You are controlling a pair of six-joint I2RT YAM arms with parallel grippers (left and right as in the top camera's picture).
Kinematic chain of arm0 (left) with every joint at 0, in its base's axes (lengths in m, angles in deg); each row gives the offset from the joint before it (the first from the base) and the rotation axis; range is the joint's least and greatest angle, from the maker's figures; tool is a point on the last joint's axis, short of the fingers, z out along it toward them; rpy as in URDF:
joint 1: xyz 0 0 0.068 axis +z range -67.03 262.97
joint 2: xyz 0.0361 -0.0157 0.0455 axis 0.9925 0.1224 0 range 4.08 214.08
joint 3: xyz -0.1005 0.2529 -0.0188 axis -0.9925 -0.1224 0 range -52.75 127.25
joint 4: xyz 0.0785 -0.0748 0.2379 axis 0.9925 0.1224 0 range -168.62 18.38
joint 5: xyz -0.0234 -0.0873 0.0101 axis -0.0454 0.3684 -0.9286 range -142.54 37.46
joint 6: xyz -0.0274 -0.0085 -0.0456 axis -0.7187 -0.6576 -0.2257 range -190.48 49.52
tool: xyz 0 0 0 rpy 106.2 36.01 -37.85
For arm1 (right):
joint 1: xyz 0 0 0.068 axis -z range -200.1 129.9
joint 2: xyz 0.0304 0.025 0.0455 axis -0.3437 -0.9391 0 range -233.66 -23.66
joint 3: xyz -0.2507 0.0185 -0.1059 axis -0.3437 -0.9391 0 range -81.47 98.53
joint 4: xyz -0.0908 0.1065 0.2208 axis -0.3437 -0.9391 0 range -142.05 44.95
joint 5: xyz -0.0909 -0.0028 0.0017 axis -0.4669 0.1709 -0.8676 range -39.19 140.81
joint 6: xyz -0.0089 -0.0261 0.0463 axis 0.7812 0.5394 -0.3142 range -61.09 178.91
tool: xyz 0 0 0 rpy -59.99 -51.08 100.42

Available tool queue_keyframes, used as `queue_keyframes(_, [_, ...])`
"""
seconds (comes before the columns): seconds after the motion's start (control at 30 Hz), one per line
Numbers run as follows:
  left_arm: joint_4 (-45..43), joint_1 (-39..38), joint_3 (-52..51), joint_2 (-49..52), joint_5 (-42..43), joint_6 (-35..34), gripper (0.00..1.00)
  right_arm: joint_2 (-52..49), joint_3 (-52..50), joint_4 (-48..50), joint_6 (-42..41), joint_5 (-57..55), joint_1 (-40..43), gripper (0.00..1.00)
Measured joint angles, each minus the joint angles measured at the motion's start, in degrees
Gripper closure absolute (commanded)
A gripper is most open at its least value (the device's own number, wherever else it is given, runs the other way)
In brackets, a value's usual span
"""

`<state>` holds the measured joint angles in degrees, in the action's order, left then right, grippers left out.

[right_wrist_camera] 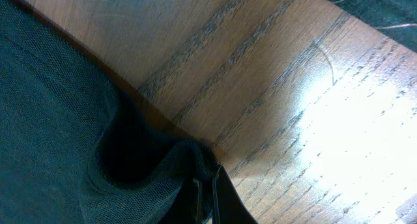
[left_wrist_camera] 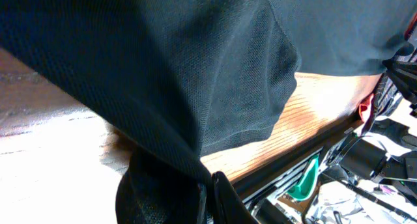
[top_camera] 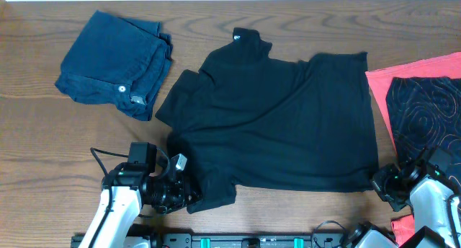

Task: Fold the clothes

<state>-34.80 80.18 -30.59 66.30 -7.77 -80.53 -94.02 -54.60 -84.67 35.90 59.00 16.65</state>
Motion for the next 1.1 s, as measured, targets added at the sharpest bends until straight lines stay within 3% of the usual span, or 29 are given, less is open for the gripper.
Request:
queue_keyframes(0.27, [0.6,0.0,2.8,0.0,2.6,0.0,0.94,-0.9,1.3,-3.2,0.3,0.5,0.0,0.99])
queue_keyframes(0.53, [1.8,0.0,14.2,-3.7,4.7,0.0,0.94,-0.7,11.4,-18.1,3.2,8.4,0.0,0.99])
queue_keyframes(0.83, [13.5,0.0,17.3,-10.8,1.5,0.1,0.94,6.0,20.6,-25.7,4.4,8.0,0.7,0.99])
queue_keyframes(1.1, [21.0,0.0,17.4,-17.8,-0.2,0.1,0.94,12.6,22.3,-29.9,3.7,1.5,1.7,0.99])
